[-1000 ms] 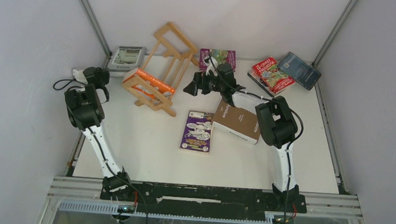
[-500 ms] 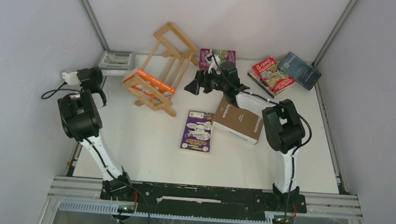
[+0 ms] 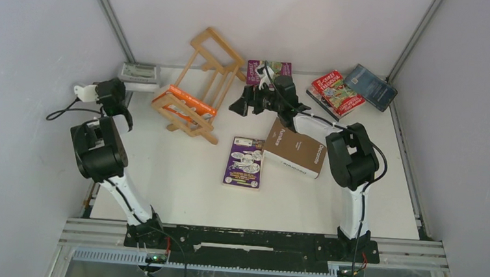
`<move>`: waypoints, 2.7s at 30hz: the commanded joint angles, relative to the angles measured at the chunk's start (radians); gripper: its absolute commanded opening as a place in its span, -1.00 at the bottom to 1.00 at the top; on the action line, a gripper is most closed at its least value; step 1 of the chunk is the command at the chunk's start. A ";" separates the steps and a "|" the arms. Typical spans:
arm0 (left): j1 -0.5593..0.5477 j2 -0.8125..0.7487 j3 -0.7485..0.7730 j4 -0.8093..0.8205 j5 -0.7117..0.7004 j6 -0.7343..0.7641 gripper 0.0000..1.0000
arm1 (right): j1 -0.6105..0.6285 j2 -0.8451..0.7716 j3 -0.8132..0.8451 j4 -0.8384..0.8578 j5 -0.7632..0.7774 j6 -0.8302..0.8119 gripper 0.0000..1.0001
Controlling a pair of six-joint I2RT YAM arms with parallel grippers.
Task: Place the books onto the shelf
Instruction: Pick up the book at the corner of the board.
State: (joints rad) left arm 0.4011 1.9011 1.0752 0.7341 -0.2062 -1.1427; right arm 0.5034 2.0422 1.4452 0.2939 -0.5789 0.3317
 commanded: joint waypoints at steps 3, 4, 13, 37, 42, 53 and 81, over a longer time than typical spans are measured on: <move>-0.019 -0.150 -0.017 0.013 -0.065 0.083 -1.00 | -0.008 -0.051 0.014 0.039 -0.018 0.008 0.99; -0.020 -0.161 -0.017 0.004 -0.070 0.089 -1.00 | -0.007 -0.051 0.017 0.038 -0.018 0.009 0.98; -0.019 -0.216 0.011 -0.022 -0.057 0.114 -1.00 | 0.014 -0.063 0.026 0.026 -0.007 0.004 0.98; -0.070 -0.430 0.042 -0.191 -0.056 0.075 -1.00 | 0.018 -0.220 -0.070 0.018 0.045 0.048 0.99; -0.080 -0.474 -0.003 -0.201 -0.045 0.020 -1.00 | 0.014 -0.263 -0.109 0.001 0.073 0.058 0.99; -0.159 -0.543 -0.115 -0.148 -0.081 -0.065 -1.00 | 0.002 -0.387 -0.242 -0.005 0.103 0.044 0.98; -0.366 -0.695 -0.234 -0.122 -0.112 -0.199 -1.00 | -0.015 -0.659 -0.476 -0.061 0.250 0.107 0.99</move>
State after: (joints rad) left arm 0.0700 1.2621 0.8600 0.5438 -0.3294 -1.3117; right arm 0.5064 1.4410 0.9909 0.2169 -0.3973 0.3782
